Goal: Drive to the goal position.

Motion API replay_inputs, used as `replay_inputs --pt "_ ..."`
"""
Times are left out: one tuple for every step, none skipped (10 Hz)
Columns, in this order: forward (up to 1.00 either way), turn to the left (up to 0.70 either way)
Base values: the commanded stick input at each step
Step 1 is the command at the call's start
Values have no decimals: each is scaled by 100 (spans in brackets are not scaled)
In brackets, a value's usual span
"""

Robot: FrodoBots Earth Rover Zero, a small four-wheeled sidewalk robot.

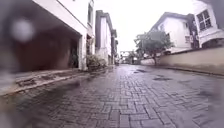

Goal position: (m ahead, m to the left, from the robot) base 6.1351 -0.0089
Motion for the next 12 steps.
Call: replay_inputs --pt "70 0" --pt "70 0" --pt "70 0" --pt "70 0" --pt "70 0" --pt "70 0" --pt "70 0" --pt "70 0" --pt "70 0" --pt "70 0" --pt "70 0" --pt "70 0"
